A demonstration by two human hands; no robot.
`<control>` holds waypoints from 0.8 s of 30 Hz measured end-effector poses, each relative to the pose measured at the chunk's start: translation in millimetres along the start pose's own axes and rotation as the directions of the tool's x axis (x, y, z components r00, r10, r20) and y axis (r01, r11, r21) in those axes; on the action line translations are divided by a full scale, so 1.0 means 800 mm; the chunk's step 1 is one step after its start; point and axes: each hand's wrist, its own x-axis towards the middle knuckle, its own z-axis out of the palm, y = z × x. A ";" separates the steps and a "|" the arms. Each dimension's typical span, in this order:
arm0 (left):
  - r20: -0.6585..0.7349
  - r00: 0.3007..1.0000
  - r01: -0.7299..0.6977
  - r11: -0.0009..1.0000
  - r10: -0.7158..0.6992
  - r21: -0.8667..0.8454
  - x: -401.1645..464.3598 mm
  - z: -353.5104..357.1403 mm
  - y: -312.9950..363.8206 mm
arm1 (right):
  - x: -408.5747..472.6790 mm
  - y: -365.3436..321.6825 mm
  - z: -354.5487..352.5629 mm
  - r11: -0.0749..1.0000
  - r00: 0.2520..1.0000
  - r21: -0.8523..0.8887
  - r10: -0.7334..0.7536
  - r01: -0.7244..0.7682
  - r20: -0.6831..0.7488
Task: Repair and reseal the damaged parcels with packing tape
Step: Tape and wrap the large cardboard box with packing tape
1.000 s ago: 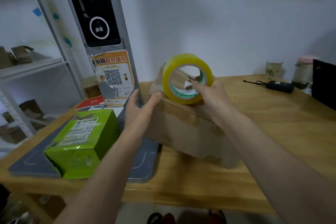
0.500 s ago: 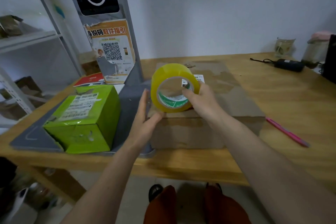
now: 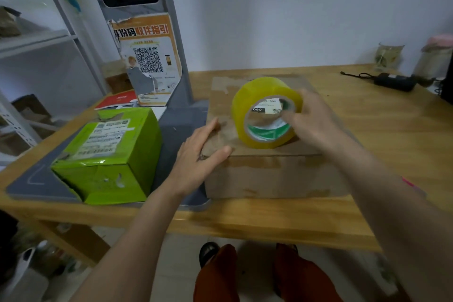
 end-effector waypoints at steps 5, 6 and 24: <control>0.014 1.000 0.021 0.999 -0.020 -0.031 0.000 0.001 0.002 | 0.006 0.029 -0.077 0.975 0.974 -0.210 0.028 -0.077 -0.226; 0.017 1.000 0.023 0.999 -0.022 -0.046 0.000 0.002 0.002 | 0.005 0.033 -0.085 0.973 0.970 -0.219 0.024 -0.079 -0.242; 0.142 0.964 0.016 0.583 -0.225 0.812 0.021 0.026 0.088 | -0.014 0.082 -0.058 0.911 0.944 0.407 0.192 -0.069 -0.269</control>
